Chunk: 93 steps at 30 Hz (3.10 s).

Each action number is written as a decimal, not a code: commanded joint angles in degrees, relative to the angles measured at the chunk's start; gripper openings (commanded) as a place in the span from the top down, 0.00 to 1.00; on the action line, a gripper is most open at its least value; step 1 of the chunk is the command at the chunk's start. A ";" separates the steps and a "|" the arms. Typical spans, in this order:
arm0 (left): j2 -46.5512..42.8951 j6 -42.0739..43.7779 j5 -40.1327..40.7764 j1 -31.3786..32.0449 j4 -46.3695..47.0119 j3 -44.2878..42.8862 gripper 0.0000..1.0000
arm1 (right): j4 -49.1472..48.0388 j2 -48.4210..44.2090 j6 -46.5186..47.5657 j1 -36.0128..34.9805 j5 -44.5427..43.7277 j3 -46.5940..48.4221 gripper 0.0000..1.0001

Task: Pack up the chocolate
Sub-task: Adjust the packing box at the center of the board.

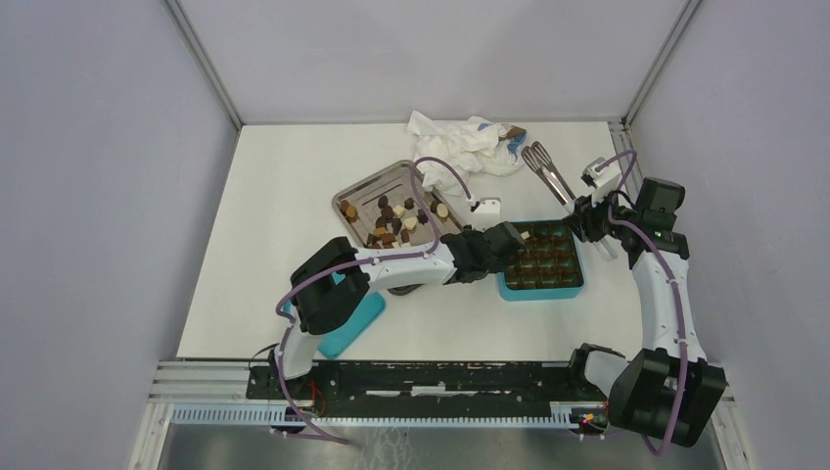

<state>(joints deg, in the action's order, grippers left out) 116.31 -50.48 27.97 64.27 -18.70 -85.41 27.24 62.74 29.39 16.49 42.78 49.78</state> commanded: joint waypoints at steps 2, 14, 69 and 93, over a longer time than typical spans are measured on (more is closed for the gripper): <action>3.21 -3.30 4.87 1.28 -5.16 -7.22 0.46 | -2.55 0.29 0.06 -0.20 -0.07 0.10 0.60; 7.13 -4.94 5.90 2.29 -8.02 -11.17 0.50 | -2.54 0.68 0.01 -0.13 -0.42 -0.02 0.60; -21.74 23.06 27.45 11.19 44.10 33.17 0.98 | -1.94 2.10 -0.56 0.06 1.42 -0.47 0.60; -17.27 19.34 19.89 10.32 43.08 30.55 0.98 | -1.98 2.92 -0.82 0.04 1.42 -0.65 0.61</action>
<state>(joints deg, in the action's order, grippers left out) 97.36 -22.65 51.75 76.75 23.97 -49.98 27.46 65.76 29.17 16.51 42.48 48.88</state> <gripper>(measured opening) 0.133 0.403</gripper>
